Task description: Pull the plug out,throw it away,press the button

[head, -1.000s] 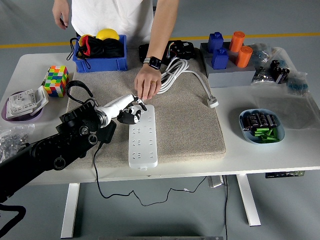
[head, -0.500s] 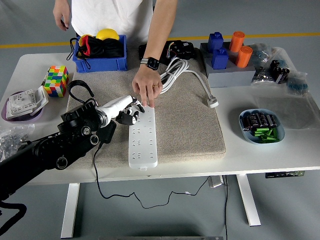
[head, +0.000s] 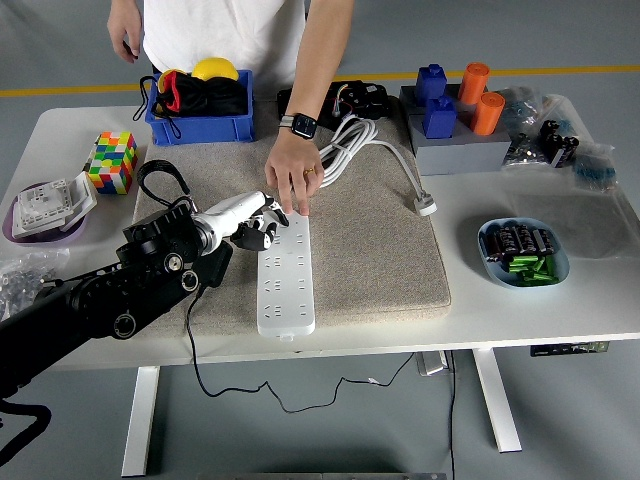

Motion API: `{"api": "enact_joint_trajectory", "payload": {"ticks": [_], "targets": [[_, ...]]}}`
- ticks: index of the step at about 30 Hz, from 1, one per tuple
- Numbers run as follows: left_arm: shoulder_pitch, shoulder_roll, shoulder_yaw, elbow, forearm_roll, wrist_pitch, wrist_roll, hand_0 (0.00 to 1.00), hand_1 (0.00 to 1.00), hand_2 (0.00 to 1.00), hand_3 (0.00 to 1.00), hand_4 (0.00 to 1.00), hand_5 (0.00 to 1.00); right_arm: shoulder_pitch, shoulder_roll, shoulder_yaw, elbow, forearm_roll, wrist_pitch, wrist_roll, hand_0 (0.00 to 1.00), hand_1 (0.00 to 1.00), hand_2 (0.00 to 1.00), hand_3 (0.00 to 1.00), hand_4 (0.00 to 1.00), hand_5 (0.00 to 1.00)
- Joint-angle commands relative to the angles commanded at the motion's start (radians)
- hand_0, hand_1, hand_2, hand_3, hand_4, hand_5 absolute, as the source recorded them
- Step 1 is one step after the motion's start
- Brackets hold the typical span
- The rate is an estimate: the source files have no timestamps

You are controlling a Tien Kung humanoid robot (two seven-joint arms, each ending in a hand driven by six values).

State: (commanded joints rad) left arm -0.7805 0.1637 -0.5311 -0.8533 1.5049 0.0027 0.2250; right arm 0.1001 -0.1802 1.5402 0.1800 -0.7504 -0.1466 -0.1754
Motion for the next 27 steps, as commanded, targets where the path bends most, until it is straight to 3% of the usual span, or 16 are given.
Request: {"api": "enact_joint_trajectory", "payload": {"ticks": [6, 19, 26, 27], "targets": [[-0.002, -0.001, 0.015, 0.002, -0.012, 0.000, -0.003, 0.028, 0.012, 0.096, 0.615, 0.207, 0.002, 0.002, 0.001, -0.001, 0.000, 0.002, -0.001, 0.002, 0.739, 0.660, 0.645, 0.614, 0.659, 0.482], [0.012, 0.017, -0.094, -0.097, 0.028, 0.016, -0.018, 0.029, 0.012, 0.096, 0.614, 0.206, 0.002, -0.003, 0.002, -0.002, 0.000, 0.002, -0.001, 0.002, 0.739, 0.660, 0.645, 0.613, 0.659, 0.482], [0.080, 0.046, -0.262, -0.199, 0.109, 0.053, -0.062, 0.028, 0.012, 0.096, 0.611, 0.201, 0.002, -0.003, 0.003, 0.002, 0.000, -0.002, 0.000, 0.001, 0.739, 0.660, 0.645, 0.613, 0.659, 0.482], [0.095, 0.052, -0.296, -0.213, 0.125, 0.062, -0.074, 0.106, 0.079, 0.140, 0.648, 0.351, 0.002, -0.004, 0.003, 0.003, 0.000, -0.003, 0.000, 0.001, 0.739, 0.660, 0.645, 0.613, 0.659, 0.482]]}}
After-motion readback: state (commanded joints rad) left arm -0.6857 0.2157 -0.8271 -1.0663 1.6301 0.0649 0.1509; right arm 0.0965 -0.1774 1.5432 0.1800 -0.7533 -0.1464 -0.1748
